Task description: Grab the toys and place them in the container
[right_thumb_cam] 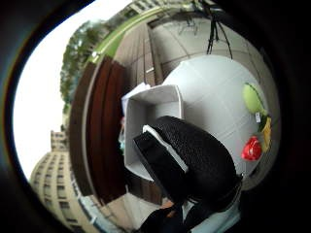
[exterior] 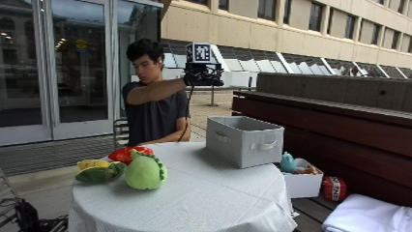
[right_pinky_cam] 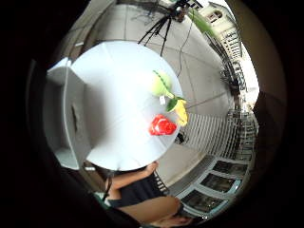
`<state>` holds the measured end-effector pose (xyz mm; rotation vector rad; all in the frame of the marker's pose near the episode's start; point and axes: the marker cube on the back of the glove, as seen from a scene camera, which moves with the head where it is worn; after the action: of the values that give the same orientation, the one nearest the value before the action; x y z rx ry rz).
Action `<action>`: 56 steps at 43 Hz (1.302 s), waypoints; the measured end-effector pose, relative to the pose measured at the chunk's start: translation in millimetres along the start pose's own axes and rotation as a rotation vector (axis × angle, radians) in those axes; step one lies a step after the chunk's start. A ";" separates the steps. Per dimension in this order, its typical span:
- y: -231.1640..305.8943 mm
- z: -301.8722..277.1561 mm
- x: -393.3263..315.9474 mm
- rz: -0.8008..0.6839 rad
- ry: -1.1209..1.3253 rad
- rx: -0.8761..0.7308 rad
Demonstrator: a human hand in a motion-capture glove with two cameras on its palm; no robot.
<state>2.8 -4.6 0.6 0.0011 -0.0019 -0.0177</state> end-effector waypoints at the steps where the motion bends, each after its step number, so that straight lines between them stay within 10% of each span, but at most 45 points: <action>1: -1.4 0.2 1.1 -0.005 0.000 0.001; 31: 51.1 -2.7 127.9 -0.049 0.137 0.062; 37: 77.5 6.4 176.9 0.148 0.112 -0.099; 56: 87.6 128.2 280.3 0.205 0.051 0.032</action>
<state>284.4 77.8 129.5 0.0331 0.0484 0.1873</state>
